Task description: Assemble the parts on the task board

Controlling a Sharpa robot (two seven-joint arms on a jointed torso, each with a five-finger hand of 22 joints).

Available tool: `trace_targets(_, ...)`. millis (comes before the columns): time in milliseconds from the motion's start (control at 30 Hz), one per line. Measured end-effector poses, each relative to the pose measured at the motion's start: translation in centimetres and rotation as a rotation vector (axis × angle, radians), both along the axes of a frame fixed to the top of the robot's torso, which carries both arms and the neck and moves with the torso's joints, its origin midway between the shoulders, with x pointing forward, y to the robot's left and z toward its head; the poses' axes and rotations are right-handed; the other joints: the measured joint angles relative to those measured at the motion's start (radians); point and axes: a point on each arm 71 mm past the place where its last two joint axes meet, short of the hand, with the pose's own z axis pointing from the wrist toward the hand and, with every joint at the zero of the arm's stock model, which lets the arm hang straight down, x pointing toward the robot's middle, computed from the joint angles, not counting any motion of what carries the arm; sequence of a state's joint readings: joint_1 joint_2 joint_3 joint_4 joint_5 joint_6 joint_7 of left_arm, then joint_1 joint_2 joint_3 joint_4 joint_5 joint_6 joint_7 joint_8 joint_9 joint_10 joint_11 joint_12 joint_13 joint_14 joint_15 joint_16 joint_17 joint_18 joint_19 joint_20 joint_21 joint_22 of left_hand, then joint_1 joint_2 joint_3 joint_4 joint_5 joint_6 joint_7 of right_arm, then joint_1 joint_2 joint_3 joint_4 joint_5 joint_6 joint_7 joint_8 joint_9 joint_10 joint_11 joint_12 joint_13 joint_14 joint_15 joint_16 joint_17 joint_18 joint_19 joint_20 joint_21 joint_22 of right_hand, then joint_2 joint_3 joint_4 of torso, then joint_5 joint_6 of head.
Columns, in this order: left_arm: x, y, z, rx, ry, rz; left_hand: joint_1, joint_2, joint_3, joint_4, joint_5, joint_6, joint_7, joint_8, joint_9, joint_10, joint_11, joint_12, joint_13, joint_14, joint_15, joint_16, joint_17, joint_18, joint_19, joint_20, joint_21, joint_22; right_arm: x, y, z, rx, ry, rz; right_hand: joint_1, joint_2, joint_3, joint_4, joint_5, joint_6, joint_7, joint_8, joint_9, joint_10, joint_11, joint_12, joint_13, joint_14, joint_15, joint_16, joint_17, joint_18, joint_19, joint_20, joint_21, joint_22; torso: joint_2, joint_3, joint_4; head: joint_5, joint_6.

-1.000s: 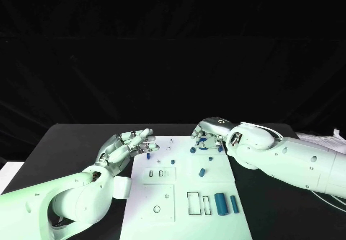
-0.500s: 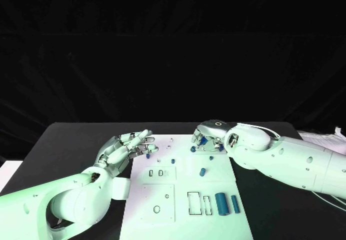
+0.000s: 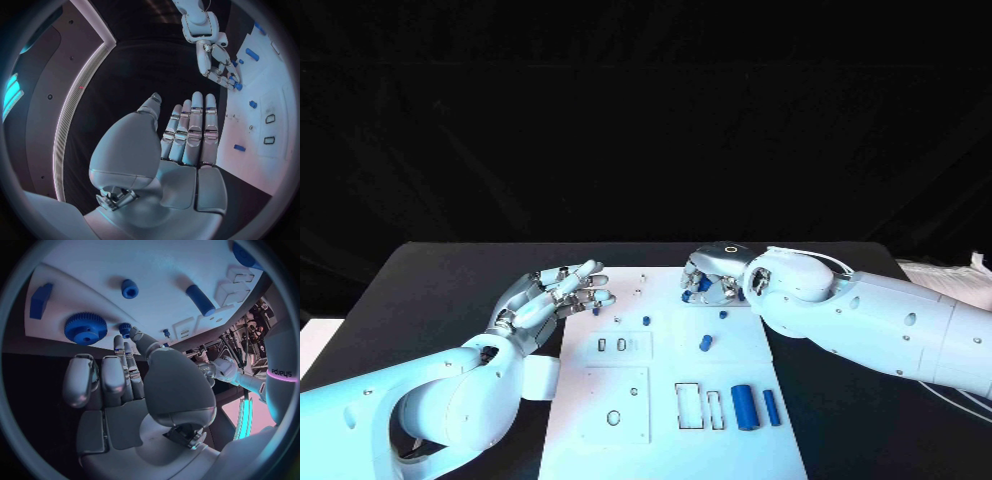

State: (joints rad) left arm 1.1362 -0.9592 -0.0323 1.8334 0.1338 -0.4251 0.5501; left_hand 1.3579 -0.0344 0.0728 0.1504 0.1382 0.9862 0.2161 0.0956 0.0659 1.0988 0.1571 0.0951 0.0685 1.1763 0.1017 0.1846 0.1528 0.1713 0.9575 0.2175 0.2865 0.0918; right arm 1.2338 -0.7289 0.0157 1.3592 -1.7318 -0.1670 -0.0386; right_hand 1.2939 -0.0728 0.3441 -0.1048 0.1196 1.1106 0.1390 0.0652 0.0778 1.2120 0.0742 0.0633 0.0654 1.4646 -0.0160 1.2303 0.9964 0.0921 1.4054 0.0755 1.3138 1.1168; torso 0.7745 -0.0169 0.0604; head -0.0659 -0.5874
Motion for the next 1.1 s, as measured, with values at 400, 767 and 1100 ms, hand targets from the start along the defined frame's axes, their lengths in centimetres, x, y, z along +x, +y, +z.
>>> trace_targets(400, -0.02, 0.02, -0.03, 0.001, 0.007, -0.003, -0.004, 0.004, -0.003, -0.003, 0.000, 0.000, 0.000, 0.000, 0.000, 0.000, 0.000, 0.000, 0.000, 0.000, 0.000, -0.005, 0.001, 0.000, 0.000, 0.000, -0.004, -0.001, 0.08, 0.30, -0.12, -0.013, 0.004, 0.004, 0.000, 0.000, 0.019, 0.014, 0.000, 0.000, 0.000, 0.000, 0.000, 0.000, 0.000, 0.000, 0.000, 0.000, 0.000, 0.013, 0.010, 0.000, 0.000, 0.000, 0.014, 0.012, 0.007, -0.0017, 0.0019, 0.003, -0.002)
trace_targets(767, -0.05, 0.03, -0.03, 0.002, 0.012, -0.006, -0.004, 0.004, -0.003, -0.003, 0.000, -0.004, 0.004, -0.004, 0.000, 0.000, 0.000, -0.006, 0.000, 0.000, 0.000, -0.005, 0.002, 0.000, 0.000, 0.000, -0.004, -0.002, 0.20, 0.43, -0.30, -0.026, 0.013, 0.003, 0.011, 0.000, 0.048, 0.032, -0.004, 0.019, -0.008, 0.000, 0.004, 0.016, -0.006, 0.000, 0.000, 0.000, 0.000, 0.028, 0.020, 0.000, 0.000, 0.000, 0.029, 0.034, 0.011, -0.0024, 0.0022, 0.005, -0.004)
trace_targets(1100, -0.05, -0.03, -0.05, 0.002, 0.015, -0.009, -0.004, 0.004, -0.003, -0.003, 0.000, -0.004, 0.004, -0.004, 0.000, -0.003, 0.003, -0.006, -0.001, 0.000, 0.000, -0.005, 0.003, 0.000, 0.000, 0.000, -0.004, -0.003, 0.41, 0.48, -0.17, -0.028, 0.011, 0.001, 0.013, 0.003, 0.063, 0.041, -0.013, 0.034, -0.012, 0.003, 0.009, 0.028, -0.011, 0.000, 0.002, 0.000, 0.000, 0.034, 0.026, 0.000, 0.004, 0.004, 0.043, 0.057, 0.014, -0.0035, 0.0024, 0.005, -0.002)
